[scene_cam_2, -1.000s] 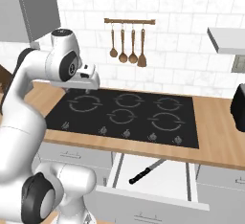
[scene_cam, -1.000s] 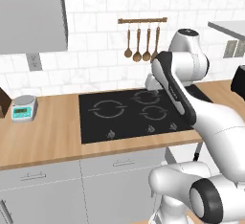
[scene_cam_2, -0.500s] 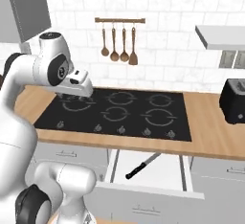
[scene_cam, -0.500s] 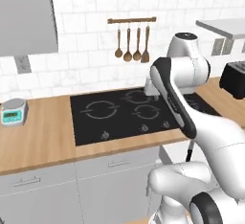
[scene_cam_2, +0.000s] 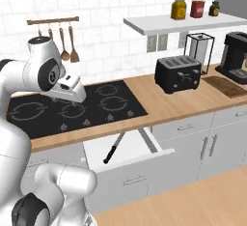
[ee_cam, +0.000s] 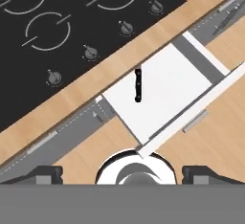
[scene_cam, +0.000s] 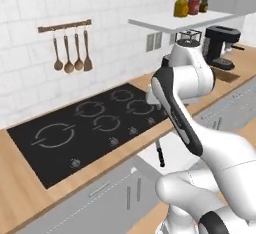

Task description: Pick up the knife from the drawer and place it on the cutting board. Then place the meat from the plate to the cutting board.

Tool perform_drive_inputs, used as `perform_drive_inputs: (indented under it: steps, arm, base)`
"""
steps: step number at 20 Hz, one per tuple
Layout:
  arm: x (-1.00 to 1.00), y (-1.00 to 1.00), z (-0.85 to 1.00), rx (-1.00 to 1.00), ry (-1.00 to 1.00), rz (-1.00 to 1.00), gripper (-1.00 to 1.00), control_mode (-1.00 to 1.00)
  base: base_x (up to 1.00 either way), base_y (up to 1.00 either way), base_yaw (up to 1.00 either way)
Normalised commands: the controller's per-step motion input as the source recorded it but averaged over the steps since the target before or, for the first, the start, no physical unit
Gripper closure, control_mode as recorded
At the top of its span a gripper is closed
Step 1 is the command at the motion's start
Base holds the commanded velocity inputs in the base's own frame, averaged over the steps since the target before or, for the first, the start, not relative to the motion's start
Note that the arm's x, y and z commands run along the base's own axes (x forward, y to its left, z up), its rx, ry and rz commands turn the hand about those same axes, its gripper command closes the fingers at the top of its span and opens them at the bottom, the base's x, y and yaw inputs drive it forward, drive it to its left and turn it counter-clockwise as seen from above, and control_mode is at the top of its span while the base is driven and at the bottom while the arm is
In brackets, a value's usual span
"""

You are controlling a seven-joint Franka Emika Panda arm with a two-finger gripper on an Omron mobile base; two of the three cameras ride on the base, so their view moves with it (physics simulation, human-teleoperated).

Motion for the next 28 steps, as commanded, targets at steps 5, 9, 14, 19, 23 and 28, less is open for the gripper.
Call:
perform_drive_inputs:
  steps: [5,9,14,19,23,28]
  arm:
    - [0.00,0.00,0.00,0.00,0.00,0.00,-1.00,1.00]
    - [0.00,0.00,0.00,0.00,0.00,0.00,-1.00,1.00]
    - [0.00,0.00,0.00,0.00,0.00,0.00,-1.00,1.00]
    - [0.00,0.00,0.00,0.00,0.00,0.00,-1.00,1.00]
    - [0.06,-0.72,-0.35,0.13,0.05,-0.24,-1.00,-1.00]
    - [0.28,-1.00,-0.94,0.23,0.03,-0.13,-1.00,-1.00]
  base:
    - [-0.13,0.72,-0.57]
    - [-0.31,0.88,-0.39]
    - [0.23,0.94,-0.33]
    - [0.87,0.17,-0.30]
    - [0.00,0.00,0.00]
    - [0.00,0.00,0.00]
